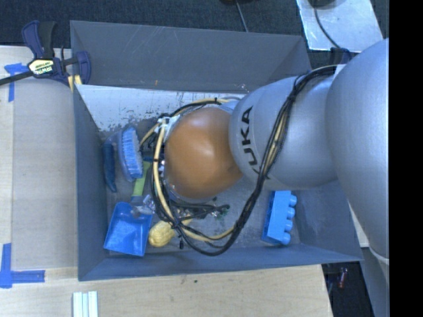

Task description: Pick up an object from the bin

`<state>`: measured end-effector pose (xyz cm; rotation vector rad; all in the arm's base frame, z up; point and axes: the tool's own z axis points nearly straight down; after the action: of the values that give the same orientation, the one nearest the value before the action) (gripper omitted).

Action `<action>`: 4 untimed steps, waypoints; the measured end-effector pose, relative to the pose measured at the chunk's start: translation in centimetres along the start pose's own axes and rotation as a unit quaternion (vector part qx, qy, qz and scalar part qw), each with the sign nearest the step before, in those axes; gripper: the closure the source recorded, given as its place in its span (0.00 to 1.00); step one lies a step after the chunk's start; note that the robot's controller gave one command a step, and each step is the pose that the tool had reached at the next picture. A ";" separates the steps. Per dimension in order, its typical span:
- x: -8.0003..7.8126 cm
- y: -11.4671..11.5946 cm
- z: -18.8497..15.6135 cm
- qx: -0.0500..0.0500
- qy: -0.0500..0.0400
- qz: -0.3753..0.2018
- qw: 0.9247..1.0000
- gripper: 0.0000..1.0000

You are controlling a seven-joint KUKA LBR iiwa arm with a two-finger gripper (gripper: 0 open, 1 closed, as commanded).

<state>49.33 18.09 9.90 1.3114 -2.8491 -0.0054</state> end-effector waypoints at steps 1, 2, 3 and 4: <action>0.1 -0.7 2.9 0.004 -0.004 -0.001 1.000 0.00; -1.5 -0.1 2.7 0.004 -0.007 -0.132 0.991 1.00; -1.5 -0.1 2.7 0.004 -0.006 -0.132 0.991 1.00; -1.4 0.0 2.0 0.004 -0.006 -0.131 0.991 1.00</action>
Offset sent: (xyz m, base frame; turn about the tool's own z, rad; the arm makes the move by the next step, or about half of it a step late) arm 0.0076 0.0105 -0.0290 -0.2695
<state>50.27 19.17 7.88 1.6827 -2.6650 -0.0036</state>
